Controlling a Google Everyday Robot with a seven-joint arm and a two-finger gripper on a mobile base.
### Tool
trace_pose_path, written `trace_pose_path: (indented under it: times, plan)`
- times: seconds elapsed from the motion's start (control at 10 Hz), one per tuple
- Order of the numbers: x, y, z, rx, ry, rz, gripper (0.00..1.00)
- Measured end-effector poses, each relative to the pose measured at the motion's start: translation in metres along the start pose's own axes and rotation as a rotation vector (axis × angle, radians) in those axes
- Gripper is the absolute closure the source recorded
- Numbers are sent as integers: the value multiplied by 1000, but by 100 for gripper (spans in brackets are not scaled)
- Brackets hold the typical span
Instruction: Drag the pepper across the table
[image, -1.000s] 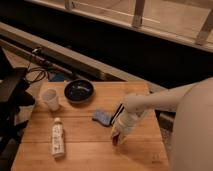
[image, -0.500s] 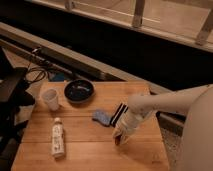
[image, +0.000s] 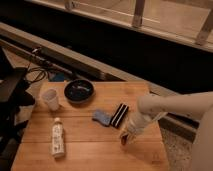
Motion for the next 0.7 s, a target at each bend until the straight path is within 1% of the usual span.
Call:
trace_pose_path:
  times: [0.1, 0.2, 0.3, 0.5, 0.7]
  plan:
    - [-1, 3, 7, -4, 10, 10, 97]
    - [-3, 3, 10, -7, 9, 26, 97]
    - [-5, -3, 11, -6, 8, 46, 97]
    - [-12, -29, 7, -4, -2, 110, 97]
    - [-20, -71, -3, 0, -17, 188, 97]
